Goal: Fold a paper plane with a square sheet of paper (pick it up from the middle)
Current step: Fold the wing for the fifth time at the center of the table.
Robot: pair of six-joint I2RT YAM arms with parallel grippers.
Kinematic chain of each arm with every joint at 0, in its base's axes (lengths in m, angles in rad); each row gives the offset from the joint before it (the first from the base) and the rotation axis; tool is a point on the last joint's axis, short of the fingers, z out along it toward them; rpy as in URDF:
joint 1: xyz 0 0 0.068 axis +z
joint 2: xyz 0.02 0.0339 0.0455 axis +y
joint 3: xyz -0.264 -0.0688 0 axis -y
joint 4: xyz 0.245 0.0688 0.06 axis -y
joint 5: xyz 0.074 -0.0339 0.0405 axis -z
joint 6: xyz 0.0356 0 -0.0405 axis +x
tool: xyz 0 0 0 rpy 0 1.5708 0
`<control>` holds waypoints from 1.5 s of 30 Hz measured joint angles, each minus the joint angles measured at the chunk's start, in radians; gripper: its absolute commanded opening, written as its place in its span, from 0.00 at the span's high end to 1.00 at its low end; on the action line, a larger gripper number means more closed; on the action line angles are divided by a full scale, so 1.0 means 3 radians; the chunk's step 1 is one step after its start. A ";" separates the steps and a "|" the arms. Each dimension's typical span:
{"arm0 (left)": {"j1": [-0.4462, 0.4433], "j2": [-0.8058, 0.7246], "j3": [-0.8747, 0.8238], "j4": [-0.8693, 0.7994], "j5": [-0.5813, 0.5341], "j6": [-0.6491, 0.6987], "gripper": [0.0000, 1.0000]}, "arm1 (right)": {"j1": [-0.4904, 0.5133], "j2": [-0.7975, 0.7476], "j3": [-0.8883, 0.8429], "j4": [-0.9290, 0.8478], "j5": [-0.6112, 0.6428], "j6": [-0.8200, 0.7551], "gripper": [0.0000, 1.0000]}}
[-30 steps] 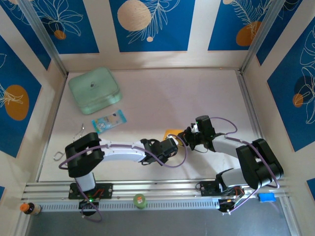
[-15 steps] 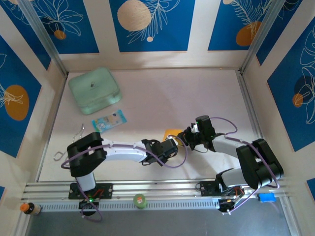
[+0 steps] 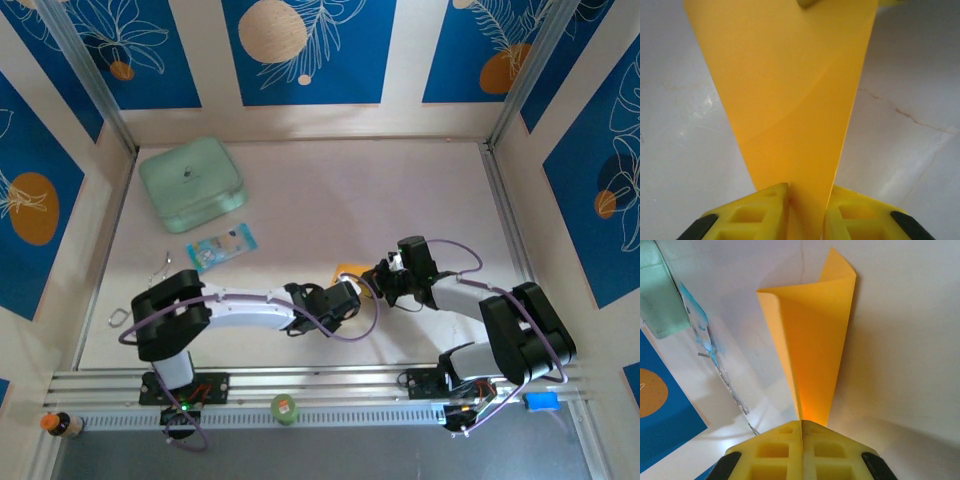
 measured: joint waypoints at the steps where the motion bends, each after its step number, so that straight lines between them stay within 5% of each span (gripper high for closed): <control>1: 0.0000 -0.0022 0.0000 0.0009 0.0000 -0.0001 0.77 | 0.0000 0.0000 -0.0003 0.0000 0.0000 0.0000 0.98; 18: 0.0000 0.0061 0.0057 -0.0062 -0.0014 -0.0051 0.81 | 0.0000 0.0000 -0.0004 0.0001 0.0000 0.0001 0.98; 27: 0.0000 0.0072 0.0058 -0.0072 -0.0024 -0.0060 0.92 | 0.0000 0.0000 -0.0004 0.0001 0.0000 0.0001 0.97; 32: 0.0000 0.0072 0.0060 -0.0070 -0.0025 -0.0072 0.95 | 0.0000 -0.0020 -0.0004 -0.0032 0.0003 -0.0019 0.86; 37: 0.0004 0.0126 0.0064 -0.0070 -0.0025 -0.0112 0.97 | -0.0020 -0.0219 0.0009 -0.0369 0.0111 -0.0173 0.65; 45: 0.0017 0.0266 0.0118 -0.0085 -0.0048 -0.0148 0.96 | -0.0175 -0.0781 0.0018 -0.0882 0.0327 -0.0322 0.62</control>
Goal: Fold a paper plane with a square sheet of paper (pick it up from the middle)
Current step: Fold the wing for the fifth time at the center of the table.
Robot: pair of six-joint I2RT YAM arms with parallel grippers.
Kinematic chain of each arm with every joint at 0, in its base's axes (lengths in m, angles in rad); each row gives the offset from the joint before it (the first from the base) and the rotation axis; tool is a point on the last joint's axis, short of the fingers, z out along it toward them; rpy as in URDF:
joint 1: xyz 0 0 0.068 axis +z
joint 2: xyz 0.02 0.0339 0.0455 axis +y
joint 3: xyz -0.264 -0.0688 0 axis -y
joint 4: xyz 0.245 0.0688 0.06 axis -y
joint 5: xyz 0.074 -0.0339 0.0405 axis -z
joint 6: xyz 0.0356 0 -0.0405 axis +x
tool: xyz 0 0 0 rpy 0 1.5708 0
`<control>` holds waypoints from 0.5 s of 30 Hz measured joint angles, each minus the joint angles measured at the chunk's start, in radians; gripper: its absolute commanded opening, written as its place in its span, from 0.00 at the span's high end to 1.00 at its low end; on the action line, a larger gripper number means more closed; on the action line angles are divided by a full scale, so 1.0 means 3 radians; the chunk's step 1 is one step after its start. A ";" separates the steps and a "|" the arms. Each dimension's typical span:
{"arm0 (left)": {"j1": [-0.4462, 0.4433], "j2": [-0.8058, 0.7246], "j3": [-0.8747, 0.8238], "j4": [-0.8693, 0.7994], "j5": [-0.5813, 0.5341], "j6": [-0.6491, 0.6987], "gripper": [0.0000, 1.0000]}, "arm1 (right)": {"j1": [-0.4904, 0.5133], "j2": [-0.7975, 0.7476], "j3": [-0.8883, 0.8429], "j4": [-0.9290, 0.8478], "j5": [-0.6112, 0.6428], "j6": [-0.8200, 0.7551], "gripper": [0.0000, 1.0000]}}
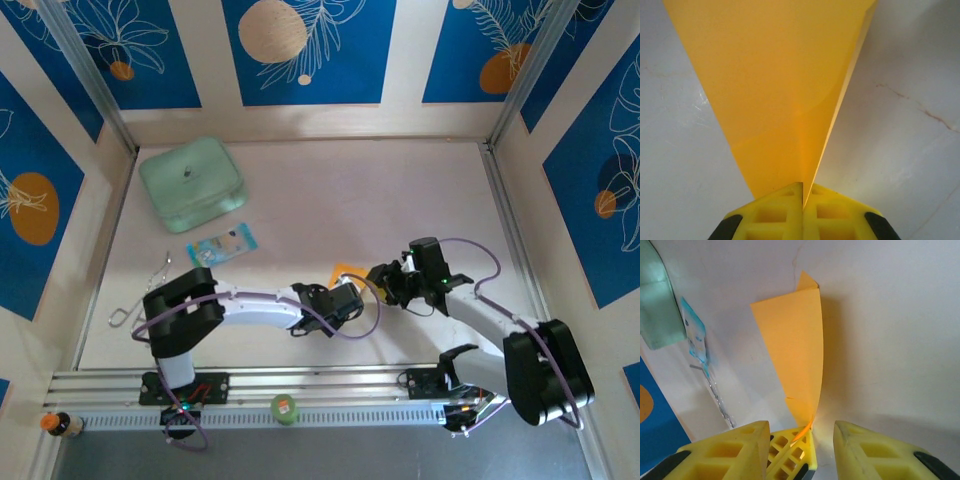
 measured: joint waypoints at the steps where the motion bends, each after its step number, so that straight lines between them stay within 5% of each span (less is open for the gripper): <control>1: 0.0000 0.0008 0.0011 -0.0001 0.0000 0.0000 0.96 | -0.0009 -0.0051 -0.0004 -0.0022 0.0015 -0.0005 0.62; 15: 0.0130 0.0069 0.0067 0.0114 0.0211 0.0010 0.92 | 0.0083 -0.0226 -0.0303 -0.0065 0.0267 0.0094 0.62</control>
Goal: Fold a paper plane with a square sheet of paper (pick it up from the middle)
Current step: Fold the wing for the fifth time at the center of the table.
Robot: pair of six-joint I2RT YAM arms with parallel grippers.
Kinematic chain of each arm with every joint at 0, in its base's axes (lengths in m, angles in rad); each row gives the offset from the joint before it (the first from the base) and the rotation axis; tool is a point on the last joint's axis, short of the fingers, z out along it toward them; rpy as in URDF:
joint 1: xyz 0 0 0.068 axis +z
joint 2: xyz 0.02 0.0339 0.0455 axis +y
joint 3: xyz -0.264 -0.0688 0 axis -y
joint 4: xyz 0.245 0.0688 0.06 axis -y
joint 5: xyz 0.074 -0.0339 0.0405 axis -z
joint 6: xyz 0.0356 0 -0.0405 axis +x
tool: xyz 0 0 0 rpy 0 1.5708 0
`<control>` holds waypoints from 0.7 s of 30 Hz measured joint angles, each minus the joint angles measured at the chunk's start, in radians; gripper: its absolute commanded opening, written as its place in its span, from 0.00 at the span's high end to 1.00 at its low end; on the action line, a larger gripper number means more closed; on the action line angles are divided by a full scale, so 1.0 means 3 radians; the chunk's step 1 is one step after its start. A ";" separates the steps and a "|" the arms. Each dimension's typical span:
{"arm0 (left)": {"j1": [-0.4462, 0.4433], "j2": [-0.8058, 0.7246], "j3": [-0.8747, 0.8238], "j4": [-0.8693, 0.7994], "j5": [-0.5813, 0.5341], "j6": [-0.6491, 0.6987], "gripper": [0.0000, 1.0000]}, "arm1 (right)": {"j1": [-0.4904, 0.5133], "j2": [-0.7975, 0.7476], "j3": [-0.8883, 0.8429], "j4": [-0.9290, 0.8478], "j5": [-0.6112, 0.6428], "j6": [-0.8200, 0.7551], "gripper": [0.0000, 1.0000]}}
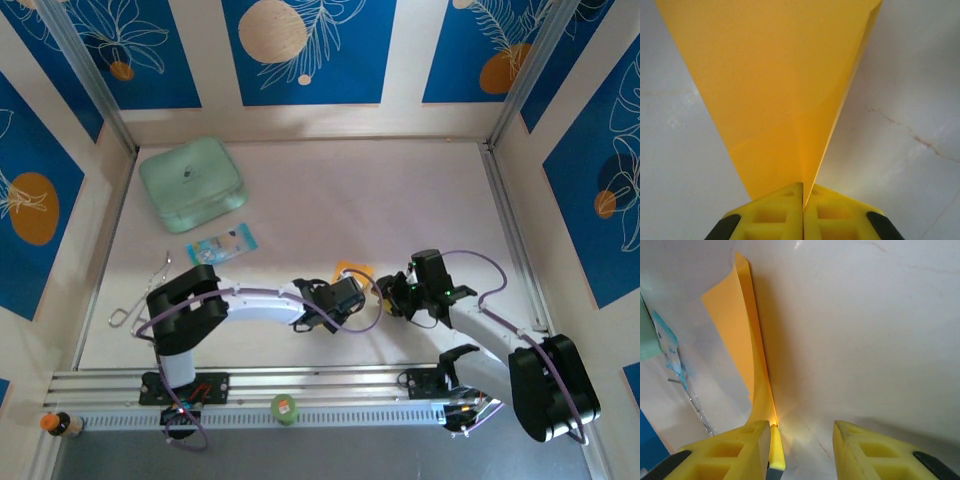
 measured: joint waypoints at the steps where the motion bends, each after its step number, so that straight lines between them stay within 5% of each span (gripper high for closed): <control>1: 0.0013 -0.0005 -0.0022 0.0057 0.0022 0.0001 0.93 | 0.0023 -0.0004 0.0000 0.0008 0.0022 0.0005 0.62; 21: 0.0406 -0.0188 -0.0417 0.0735 0.0922 -0.0130 0.81 | 0.0251 -0.0011 -0.0015 0.0177 0.0214 0.0078 0.63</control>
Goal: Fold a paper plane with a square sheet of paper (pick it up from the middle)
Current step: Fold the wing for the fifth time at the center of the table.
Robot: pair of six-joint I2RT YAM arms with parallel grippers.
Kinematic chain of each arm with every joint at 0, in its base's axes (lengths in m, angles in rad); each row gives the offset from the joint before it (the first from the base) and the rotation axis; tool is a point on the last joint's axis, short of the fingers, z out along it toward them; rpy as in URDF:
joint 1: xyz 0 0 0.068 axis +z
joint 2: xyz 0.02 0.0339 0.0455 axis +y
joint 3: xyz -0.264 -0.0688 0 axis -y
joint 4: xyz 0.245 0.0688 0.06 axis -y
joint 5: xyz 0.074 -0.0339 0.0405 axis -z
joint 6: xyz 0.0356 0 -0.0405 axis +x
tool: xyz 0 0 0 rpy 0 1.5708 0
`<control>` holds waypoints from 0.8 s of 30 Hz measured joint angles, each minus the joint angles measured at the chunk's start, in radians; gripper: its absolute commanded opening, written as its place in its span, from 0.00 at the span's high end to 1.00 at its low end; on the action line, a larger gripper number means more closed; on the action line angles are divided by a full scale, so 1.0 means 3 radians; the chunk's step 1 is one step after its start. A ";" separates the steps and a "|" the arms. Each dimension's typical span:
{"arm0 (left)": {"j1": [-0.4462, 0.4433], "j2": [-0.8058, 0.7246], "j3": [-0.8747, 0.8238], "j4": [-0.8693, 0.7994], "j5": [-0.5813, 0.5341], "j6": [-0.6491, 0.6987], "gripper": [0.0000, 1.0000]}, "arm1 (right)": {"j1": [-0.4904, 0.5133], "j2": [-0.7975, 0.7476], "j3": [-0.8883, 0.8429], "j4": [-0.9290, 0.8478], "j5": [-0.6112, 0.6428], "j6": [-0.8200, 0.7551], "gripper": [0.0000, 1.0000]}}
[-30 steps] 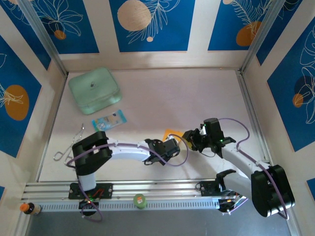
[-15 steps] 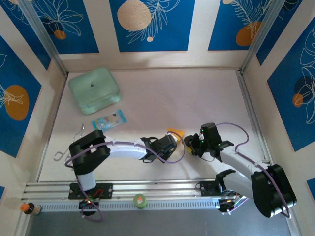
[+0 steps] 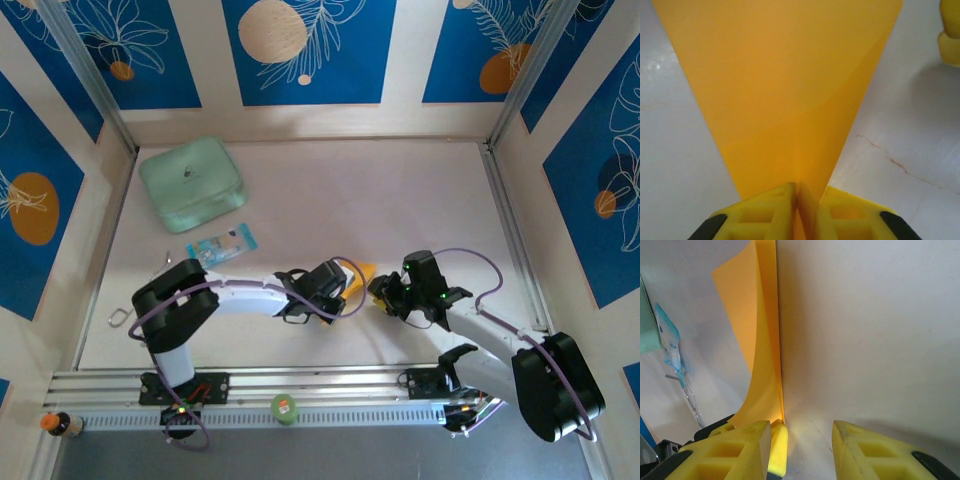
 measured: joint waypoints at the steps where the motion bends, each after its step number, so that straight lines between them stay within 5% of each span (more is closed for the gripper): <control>1: 0.0009 0.0000 0.0000 0.0004 0.0023 -0.0014 0.81 | 0.0000 0.0000 0.0000 0.0000 0.0005 0.0001 0.63; 24: 0.0042 -0.0146 -0.0216 0.0179 0.0230 -0.0081 0.73 | 0.0060 0.0334 0.0013 0.0287 -0.0202 0.0014 0.61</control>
